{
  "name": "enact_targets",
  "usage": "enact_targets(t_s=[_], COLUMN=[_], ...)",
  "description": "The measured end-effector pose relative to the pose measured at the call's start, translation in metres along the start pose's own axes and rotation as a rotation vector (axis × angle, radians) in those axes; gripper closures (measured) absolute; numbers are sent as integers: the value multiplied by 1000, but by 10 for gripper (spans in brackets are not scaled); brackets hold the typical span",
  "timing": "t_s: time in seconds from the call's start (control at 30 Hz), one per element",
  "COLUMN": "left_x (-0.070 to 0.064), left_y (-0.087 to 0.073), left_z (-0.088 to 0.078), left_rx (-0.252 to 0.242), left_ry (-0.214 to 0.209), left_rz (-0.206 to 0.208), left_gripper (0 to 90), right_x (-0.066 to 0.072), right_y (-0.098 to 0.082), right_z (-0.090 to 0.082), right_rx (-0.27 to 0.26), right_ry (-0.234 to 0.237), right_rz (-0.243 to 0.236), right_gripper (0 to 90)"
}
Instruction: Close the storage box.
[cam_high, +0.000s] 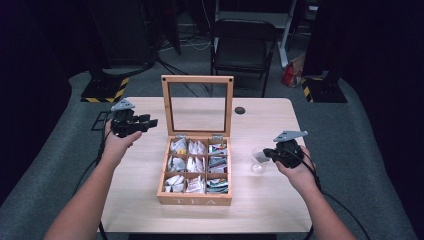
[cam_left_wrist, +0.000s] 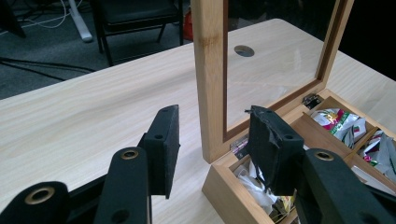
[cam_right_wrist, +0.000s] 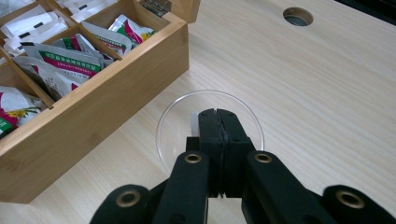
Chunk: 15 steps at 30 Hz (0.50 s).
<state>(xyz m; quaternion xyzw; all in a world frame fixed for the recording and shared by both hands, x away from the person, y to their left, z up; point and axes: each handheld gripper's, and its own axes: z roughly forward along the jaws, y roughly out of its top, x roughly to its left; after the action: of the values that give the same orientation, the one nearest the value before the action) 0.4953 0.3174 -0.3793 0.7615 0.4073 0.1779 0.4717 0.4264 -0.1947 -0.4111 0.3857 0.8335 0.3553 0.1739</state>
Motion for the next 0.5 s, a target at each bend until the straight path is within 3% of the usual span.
enact_targets(t_s=[0.2,0.5], left_x=[1,1], left_y=[-2,-2], left_z=[-1,-1], left_rx=[6,6], left_ry=[0,1], left_rz=[-1,-1], left_gripper=[535,535], right_x=[0,3], right_y=[-1,2], right_z=[3,7], right_rx=[17,0], right_ry=[7,16], right_rz=[-5,-2], right_gripper=[882,845])
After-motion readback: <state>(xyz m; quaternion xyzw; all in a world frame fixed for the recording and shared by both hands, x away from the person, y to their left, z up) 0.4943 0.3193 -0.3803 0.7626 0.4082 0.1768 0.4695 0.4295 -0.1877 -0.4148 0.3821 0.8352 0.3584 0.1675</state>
